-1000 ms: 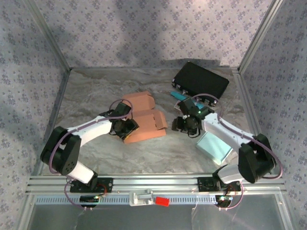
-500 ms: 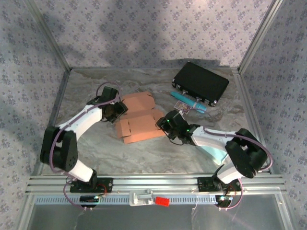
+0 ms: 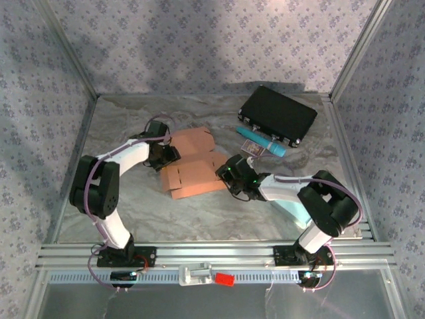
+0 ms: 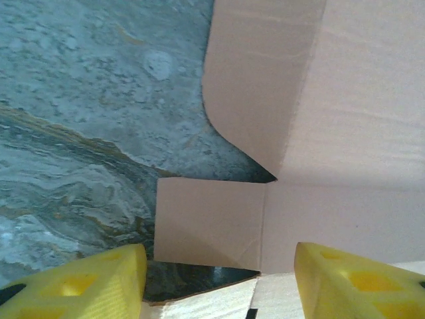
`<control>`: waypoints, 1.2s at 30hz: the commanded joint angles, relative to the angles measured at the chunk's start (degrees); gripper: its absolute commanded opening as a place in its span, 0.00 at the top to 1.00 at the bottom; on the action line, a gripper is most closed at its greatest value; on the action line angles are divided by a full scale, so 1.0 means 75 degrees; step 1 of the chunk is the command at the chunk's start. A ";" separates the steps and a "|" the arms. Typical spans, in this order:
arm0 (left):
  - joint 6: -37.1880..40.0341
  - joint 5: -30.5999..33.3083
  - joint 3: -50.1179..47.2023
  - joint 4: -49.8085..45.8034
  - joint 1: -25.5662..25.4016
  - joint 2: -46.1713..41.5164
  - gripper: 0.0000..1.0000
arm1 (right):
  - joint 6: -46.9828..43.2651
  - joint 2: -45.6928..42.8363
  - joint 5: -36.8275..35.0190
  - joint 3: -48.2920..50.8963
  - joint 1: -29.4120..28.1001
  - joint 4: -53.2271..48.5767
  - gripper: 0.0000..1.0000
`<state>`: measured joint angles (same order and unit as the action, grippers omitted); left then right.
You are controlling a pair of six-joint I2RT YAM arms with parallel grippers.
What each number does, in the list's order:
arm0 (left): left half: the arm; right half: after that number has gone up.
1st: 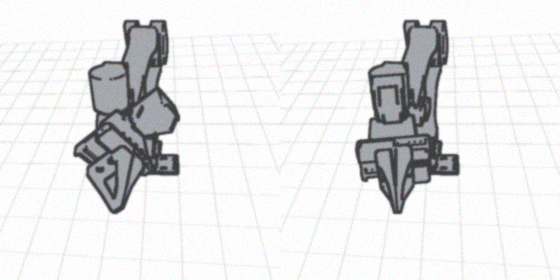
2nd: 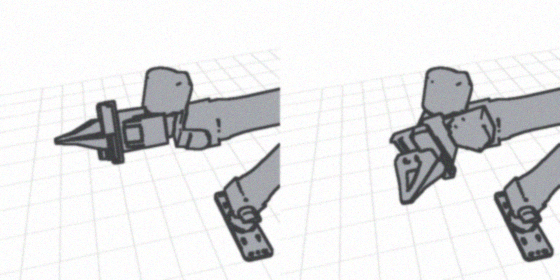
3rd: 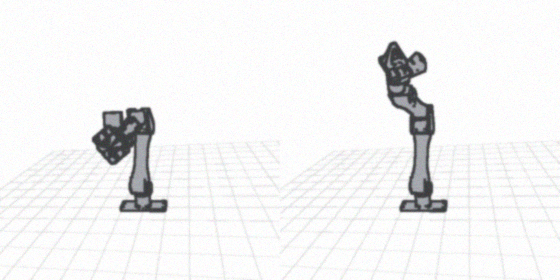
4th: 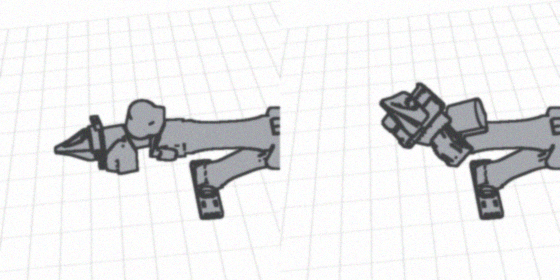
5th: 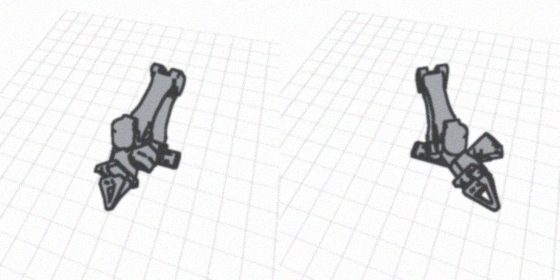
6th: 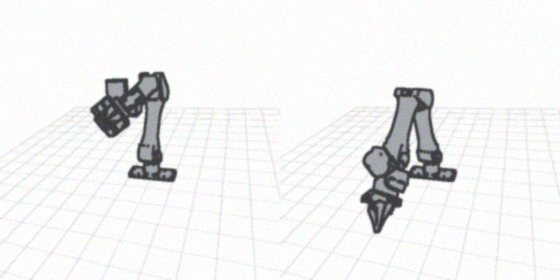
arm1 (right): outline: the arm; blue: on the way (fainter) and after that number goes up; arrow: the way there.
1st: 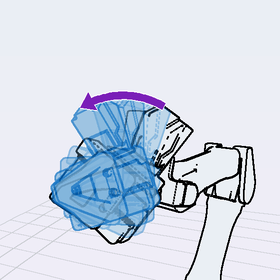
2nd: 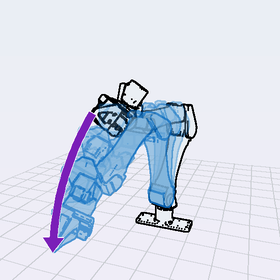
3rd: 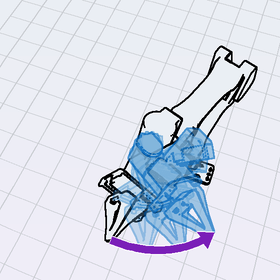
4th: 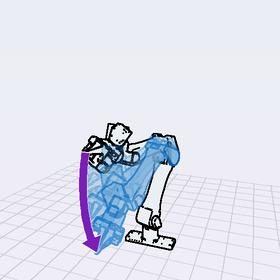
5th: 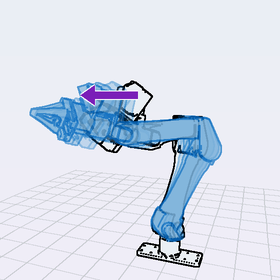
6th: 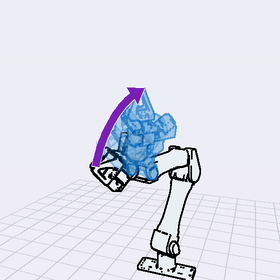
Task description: Fold the paper box
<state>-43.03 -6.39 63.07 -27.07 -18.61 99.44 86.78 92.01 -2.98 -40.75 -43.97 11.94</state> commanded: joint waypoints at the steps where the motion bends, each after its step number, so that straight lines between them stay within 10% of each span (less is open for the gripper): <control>1: 0.0285 0.0097 0.0219 -0.0237 -0.0151 0.0118 0.40 | 0.0061 0.0113 -0.0357 0.0073 0.0073 0.0332 0.49; 14: 0.0381 0.0290 0.0149 -0.0353 -0.0261 0.0240 0.41 | -0.0713 0.0536 -0.0027 0.0066 0.0550 0.0780 0.61; 23: 0.0438 0.0952 0.0593 -0.0668 -0.0527 -0.0563 0.38 | -0.0676 0.0328 -0.0086 -0.0302 0.0635 0.0179 1.00; 36: 0.2383 0.3684 0.0148 -0.1128 -0.2413 -0.2788 0.33 | -0.0621 -0.0204 0.1137 -0.2233 0.1399 -0.2800 1.00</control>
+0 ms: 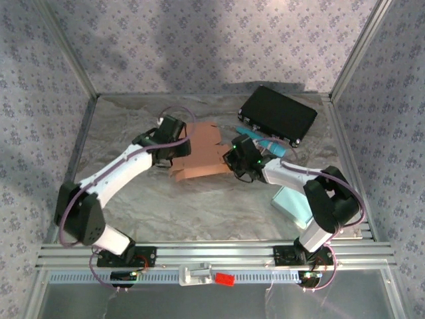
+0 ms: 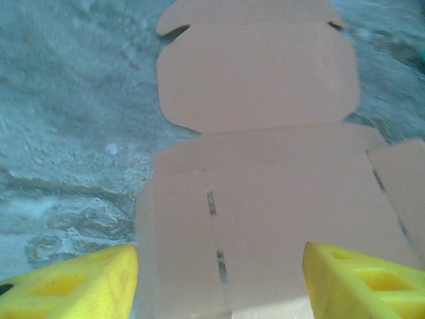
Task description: Fold the paper box
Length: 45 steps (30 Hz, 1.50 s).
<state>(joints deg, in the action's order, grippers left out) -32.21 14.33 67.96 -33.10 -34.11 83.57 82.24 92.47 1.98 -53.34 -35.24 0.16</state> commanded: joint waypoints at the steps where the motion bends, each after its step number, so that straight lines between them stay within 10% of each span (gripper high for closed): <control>1: 0.1144 0.1012 -0.0834 -0.0241 -0.0532 -0.1043 0.33 | -0.0051 -0.0290 0.0681 -0.0762 0.0361 -0.1527 1.00; 12: 0.5232 0.0628 -0.5268 0.3251 -0.1885 -0.5371 0.34 | -0.0635 0.0008 0.2380 -0.2826 0.1549 -0.3795 1.00; 18: 0.6059 0.0530 -0.5447 0.4752 -0.1959 -0.4653 0.11 | -0.0745 0.0087 0.2560 -0.3467 0.1718 -0.4486 1.00; 26: 0.6839 0.0059 -0.4937 0.6109 -0.2178 -0.3355 0.14 | -0.0385 0.0035 0.2527 -0.3601 0.1714 -0.4761 1.00; 34: 0.7641 0.1650 -0.4112 0.6392 -0.2615 -0.2029 0.17 | -0.0248 -0.0001 0.2555 -0.3657 0.1691 -0.4937 1.00; 45: 0.7908 0.0930 -0.3449 0.5352 -0.2613 -0.1840 0.53 | -0.0100 -0.0030 0.2625 -0.3631 0.1839 -0.5062 1.00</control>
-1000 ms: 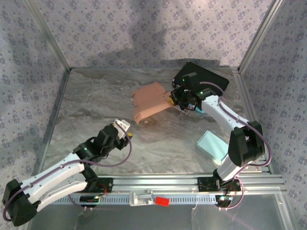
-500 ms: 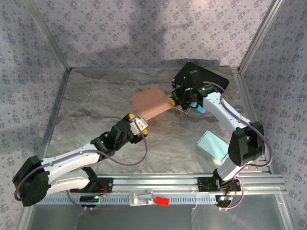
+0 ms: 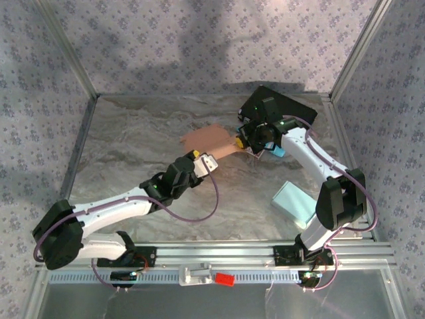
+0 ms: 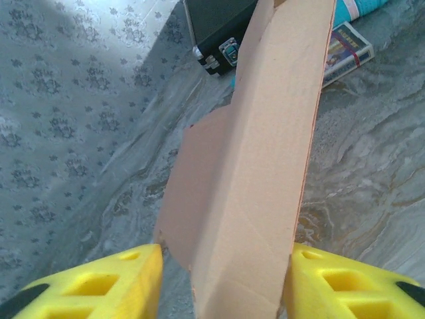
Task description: Fold the paper box
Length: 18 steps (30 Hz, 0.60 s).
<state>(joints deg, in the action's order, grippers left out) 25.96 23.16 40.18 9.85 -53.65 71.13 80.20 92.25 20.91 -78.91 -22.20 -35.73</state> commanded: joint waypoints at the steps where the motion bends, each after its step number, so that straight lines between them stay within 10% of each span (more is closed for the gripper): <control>1: 0.0205 -0.0292 0.0255 -0.0454 -0.0008 -0.0222 0.56 | 0.0203 0.0006 0.0125 -0.0236 0.0123 -0.0276 1.00; 7: 0.0363 -0.0524 0.0392 -0.0929 -0.0007 -0.0385 0.96 | 0.0181 0.0067 0.0241 -0.0514 0.0247 -0.0352 1.00; 14: 0.0309 -0.0798 0.0830 -0.1382 -0.0004 -0.0322 1.00 | 0.0003 0.0133 0.0469 -0.1029 0.0431 -0.0469 1.00; 18: -0.0257 -0.0832 0.1603 -0.2255 0.0118 -0.0122 1.00 | -0.0377 -0.0164 0.0320 -0.1408 0.0588 -0.0465 0.67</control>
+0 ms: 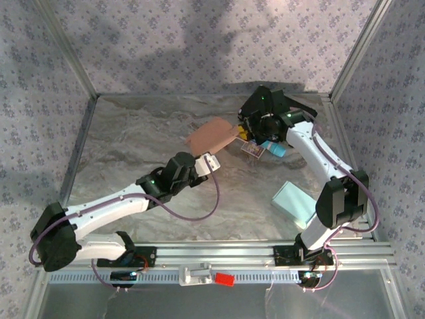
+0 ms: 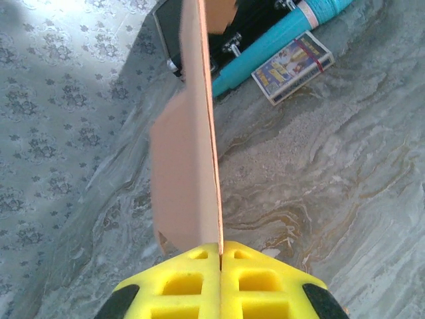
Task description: Fold the paper box
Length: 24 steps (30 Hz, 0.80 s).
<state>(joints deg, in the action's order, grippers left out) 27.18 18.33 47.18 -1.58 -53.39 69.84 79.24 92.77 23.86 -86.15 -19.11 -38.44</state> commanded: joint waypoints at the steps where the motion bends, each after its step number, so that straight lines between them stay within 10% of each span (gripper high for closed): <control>1: -0.0576 -0.0099 0.0856 -0.0997 0.0108 0.0131 1.00 | -0.0341 -0.0409 -0.0232 -0.0512 0.0227 -0.0125 0.60; 12: -0.1478 -0.0567 0.2178 -0.2559 0.0406 0.0787 1.00 | 0.0016 -0.2528 -0.2839 0.0168 -0.1392 -0.0528 0.44; 24: -0.1520 -0.0688 0.2563 -0.2846 0.0486 0.0894 1.00 | 0.1022 -0.0979 -0.3060 0.0117 -0.2477 0.0501 0.44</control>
<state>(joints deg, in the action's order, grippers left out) 16.78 14.31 64.10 -21.78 -50.13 76.42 84.14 83.99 1.85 -84.09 -37.50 -35.75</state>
